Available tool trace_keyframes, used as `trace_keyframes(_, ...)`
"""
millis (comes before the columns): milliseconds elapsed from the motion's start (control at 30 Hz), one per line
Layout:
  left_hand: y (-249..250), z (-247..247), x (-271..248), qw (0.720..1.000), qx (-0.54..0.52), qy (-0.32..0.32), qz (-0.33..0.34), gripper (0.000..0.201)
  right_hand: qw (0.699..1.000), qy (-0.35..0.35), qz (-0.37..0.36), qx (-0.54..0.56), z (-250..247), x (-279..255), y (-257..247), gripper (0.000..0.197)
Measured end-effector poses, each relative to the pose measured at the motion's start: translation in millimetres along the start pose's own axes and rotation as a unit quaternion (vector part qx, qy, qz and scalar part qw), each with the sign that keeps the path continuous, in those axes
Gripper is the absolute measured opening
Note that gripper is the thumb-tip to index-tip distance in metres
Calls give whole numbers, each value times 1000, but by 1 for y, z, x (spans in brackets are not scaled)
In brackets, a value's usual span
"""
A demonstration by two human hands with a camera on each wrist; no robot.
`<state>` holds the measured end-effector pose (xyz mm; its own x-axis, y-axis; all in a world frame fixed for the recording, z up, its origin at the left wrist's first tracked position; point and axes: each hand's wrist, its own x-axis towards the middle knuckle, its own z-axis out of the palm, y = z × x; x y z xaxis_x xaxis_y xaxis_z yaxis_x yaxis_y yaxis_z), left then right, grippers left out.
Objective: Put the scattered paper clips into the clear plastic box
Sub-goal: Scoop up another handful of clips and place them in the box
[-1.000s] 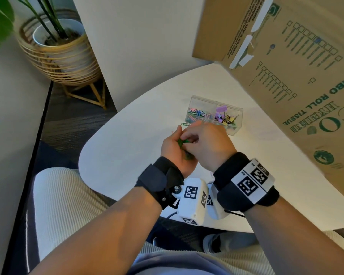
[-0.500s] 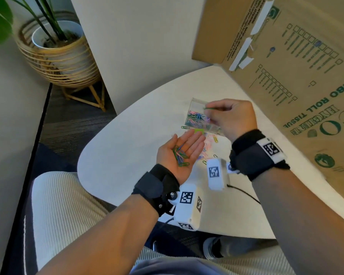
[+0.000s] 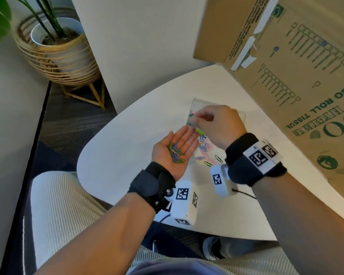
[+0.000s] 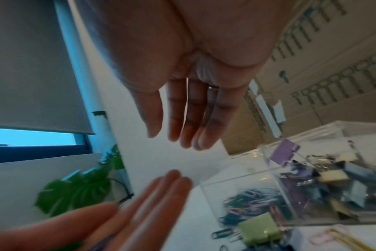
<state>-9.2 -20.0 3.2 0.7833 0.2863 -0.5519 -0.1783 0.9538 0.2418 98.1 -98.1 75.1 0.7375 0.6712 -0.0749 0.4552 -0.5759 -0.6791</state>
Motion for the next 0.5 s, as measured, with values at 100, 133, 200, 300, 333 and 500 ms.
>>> trace_keyframes(100, -2, 5, 3, 1000, 15, -1, 4, 42, 987, -143, 2, -69, 10, -31, -11, 24)
trace_keyframes(133, -4, 6, 3, 1000, 16, -3, 5, 43, 981, -161, 5, -106, 14, -36, -12, 28)
trace_keyframes(200, -9, 4, 4, 1000, 16, -9, -1, 46, 974, -172, 5, -151, 17, -39, -13, 28)
trace_keyframes(300, -14, 0, 4, 1000, 22, -13, -10, 48, 963, -198, -7, -183, 18, -38, -15, 18)
trace_keyframes(333, -15, -1, 3, 1000, 22, -16, -12, 48, 962, -200, -11, -185, 19, -39, -16, 16)
trace_keyframes(500, -17, 1, 3, 999, -7, -40, -12, 47, 969, -171, -27, -174, 26, -40, -21, 8)
